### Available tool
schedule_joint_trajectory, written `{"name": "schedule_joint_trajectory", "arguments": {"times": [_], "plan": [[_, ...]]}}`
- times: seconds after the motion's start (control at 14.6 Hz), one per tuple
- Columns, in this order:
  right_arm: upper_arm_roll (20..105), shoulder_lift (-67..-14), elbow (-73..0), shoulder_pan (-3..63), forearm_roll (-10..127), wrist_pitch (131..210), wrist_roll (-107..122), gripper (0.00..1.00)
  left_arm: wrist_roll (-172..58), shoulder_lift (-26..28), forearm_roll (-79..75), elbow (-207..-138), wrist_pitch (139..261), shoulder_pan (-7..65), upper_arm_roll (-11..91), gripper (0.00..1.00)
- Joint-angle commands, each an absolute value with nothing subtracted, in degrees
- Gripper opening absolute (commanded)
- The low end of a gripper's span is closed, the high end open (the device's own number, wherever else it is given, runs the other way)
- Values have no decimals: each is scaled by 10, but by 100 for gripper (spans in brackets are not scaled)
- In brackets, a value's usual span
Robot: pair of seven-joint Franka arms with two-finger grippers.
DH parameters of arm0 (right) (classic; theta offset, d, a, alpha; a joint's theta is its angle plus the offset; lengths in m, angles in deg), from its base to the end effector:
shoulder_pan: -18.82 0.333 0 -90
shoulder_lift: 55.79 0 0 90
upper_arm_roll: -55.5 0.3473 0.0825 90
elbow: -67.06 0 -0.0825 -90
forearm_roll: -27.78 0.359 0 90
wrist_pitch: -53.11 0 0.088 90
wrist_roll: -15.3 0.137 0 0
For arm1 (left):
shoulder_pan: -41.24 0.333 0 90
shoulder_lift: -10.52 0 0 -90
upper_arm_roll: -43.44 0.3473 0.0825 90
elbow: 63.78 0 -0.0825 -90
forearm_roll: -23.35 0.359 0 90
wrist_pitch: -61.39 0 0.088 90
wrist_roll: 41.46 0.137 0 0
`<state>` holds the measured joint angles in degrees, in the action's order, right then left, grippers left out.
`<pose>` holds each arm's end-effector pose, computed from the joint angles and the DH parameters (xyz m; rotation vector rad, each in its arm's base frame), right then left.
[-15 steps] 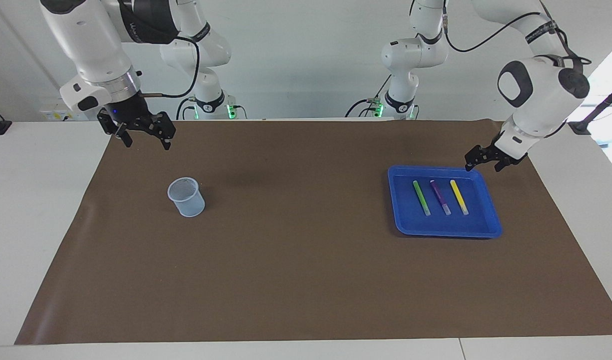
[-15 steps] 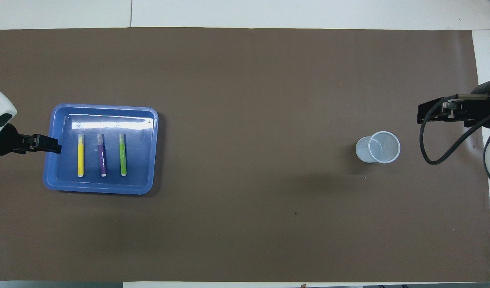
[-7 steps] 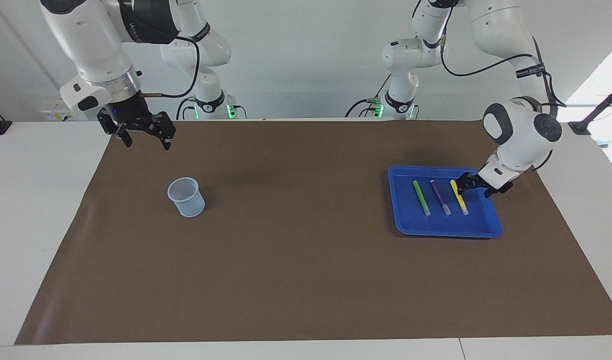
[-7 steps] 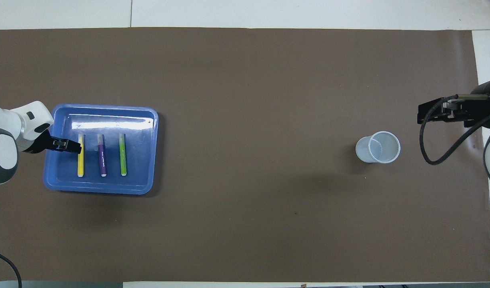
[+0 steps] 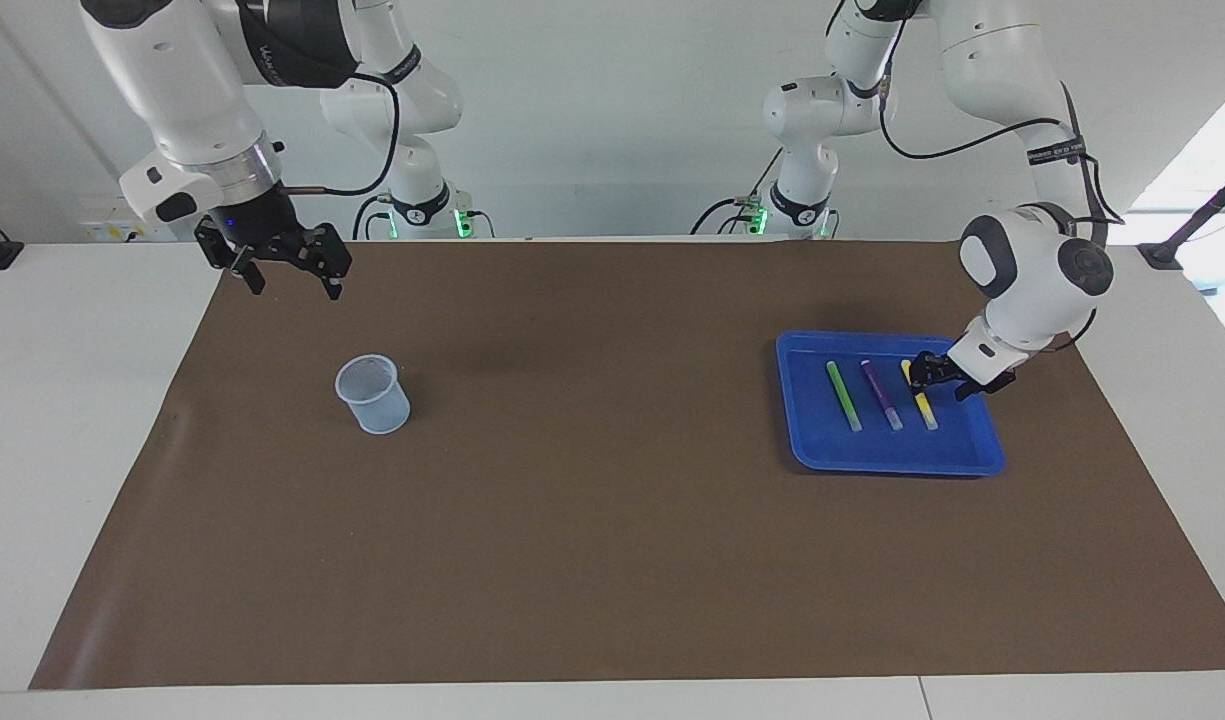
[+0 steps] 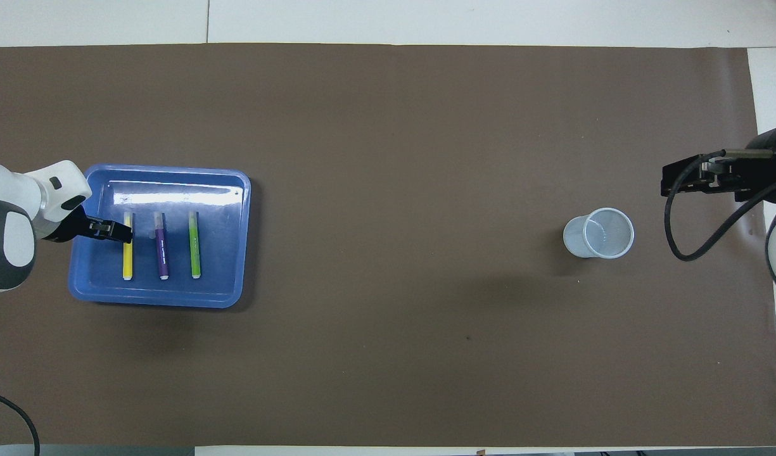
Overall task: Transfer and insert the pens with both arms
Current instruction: 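Reach the left gripper down to the yellow pen in the tray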
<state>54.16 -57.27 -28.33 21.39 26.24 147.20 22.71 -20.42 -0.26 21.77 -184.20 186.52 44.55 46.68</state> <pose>0.5257 0.0076 0.6035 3.1113 -0.1650 0.0079 0.5402 0.0597 0.3390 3.0802 -0.3656 -0.1550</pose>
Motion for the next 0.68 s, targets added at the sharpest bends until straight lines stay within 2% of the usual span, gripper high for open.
{"name": "schedule_joint_trajectory", "arguments": {"times": [0.0,0.27,0.41,0.61], "plan": [[549,-582,-288,204,269,1465,216,100,-196,-3,213,-1853,1880,442,470,73],[549,-582,-288,204,269,1464,216,100,-200,-3,213,-1867,1890,441,470,65],[549,-582,-289,204,269,1464,216,100,-201,-3,213,-1869,1894,441,470,65],[549,-582,-289,204,269,1464,216,100,-202,-4,213,-1869,1895,441,469,57]]}}
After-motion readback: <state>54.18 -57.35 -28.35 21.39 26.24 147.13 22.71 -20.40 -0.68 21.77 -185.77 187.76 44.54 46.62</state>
